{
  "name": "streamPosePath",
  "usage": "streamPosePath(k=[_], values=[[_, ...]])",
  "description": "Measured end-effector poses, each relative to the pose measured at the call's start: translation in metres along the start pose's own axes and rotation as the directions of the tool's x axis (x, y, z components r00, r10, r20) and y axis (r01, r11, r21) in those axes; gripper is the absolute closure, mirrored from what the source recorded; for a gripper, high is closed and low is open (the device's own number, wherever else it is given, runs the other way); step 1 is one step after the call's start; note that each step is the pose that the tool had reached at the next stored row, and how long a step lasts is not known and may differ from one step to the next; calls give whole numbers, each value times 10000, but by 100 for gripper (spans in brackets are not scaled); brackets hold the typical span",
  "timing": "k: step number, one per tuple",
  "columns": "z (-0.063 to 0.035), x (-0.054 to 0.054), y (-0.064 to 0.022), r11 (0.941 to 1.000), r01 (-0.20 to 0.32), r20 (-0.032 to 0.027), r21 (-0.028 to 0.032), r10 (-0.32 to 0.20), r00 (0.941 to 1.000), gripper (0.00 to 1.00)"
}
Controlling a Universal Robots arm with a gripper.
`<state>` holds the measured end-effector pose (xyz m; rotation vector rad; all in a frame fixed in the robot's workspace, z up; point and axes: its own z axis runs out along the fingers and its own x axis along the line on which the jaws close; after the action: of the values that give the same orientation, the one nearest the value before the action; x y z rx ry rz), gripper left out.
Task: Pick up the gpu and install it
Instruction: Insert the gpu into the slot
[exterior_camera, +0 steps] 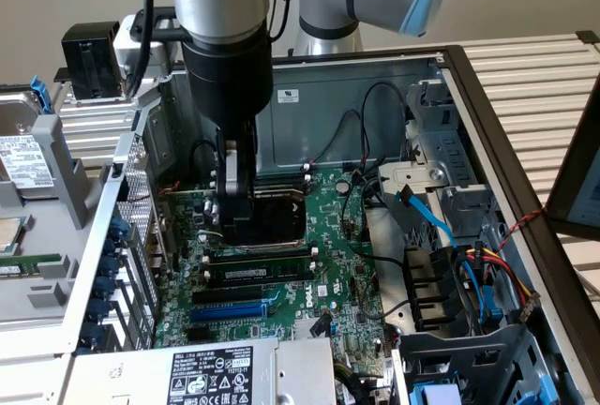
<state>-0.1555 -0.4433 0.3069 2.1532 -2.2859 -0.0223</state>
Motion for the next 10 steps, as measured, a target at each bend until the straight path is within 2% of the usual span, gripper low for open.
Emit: streamPosePath(k=[4,10], values=[[25,27,0,10000,70,1,0,-70,10000,72],[132,30,9,10000,79,-1,-2,-79,10000,72]])
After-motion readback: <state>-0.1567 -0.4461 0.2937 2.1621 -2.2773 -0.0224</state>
